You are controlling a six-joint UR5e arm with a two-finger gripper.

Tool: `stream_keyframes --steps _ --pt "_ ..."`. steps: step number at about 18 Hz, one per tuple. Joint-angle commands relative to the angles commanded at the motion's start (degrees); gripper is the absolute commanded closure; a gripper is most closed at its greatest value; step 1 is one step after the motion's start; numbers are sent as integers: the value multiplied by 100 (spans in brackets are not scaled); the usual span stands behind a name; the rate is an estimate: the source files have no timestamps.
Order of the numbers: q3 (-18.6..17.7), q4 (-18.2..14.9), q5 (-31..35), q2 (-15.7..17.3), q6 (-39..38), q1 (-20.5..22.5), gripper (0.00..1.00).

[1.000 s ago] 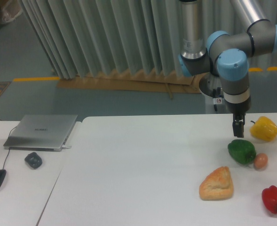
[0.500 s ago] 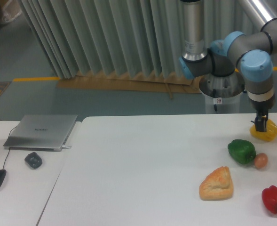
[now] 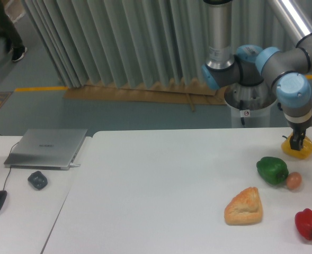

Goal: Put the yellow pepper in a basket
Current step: 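Close the gripper on the yellow pepper's stem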

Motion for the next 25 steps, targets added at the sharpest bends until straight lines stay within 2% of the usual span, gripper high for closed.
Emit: stream_keyframes --steps 3,8,12,15,21,25 --pt "157 70 -341 0 53 0 0" --pt "-149 799 -852 -35 210 53 0" --pt "-272 809 -879 61 316 184 0" --pt "-264 773 -896 211 790 430 0" --pt "-167 492 -897 211 729 440 0" --pt "-299 510 -818 202 730 378 0"
